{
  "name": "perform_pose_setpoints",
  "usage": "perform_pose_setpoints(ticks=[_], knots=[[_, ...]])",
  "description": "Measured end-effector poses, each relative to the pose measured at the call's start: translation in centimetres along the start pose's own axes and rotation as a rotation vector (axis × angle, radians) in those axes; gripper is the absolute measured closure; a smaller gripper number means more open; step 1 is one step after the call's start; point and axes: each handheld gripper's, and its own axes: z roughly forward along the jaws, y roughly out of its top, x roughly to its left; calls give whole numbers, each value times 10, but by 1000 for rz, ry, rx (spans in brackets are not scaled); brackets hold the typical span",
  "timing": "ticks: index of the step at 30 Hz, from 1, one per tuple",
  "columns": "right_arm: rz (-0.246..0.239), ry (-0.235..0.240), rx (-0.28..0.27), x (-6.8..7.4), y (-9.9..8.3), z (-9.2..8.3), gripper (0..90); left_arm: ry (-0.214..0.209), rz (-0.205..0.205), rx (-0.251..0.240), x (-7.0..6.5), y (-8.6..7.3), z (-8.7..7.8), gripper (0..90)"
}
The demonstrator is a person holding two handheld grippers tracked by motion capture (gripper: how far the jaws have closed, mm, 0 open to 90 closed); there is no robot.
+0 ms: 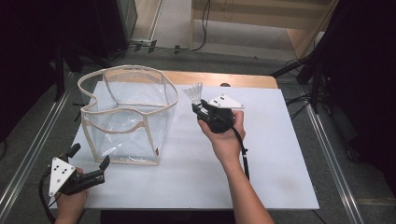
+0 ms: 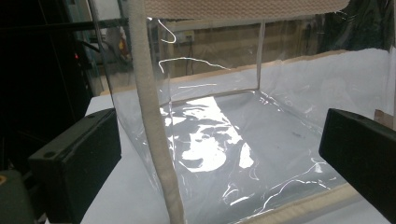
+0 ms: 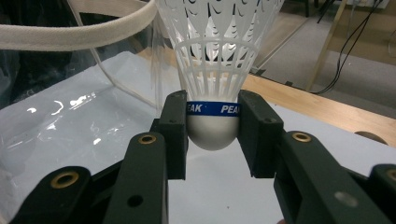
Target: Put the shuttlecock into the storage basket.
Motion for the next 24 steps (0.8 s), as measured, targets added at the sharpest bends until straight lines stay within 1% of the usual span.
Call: perform_pose_setpoints(ticks=[4, 24], knots=[[-8, 4, -3, 0, 4, 0, 628, 1, -1, -1, 0, 0, 0, 0], [-15, 10, -39, 6, 19, 0, 628, 1, -3, -1, 0, 0, 0, 0]])
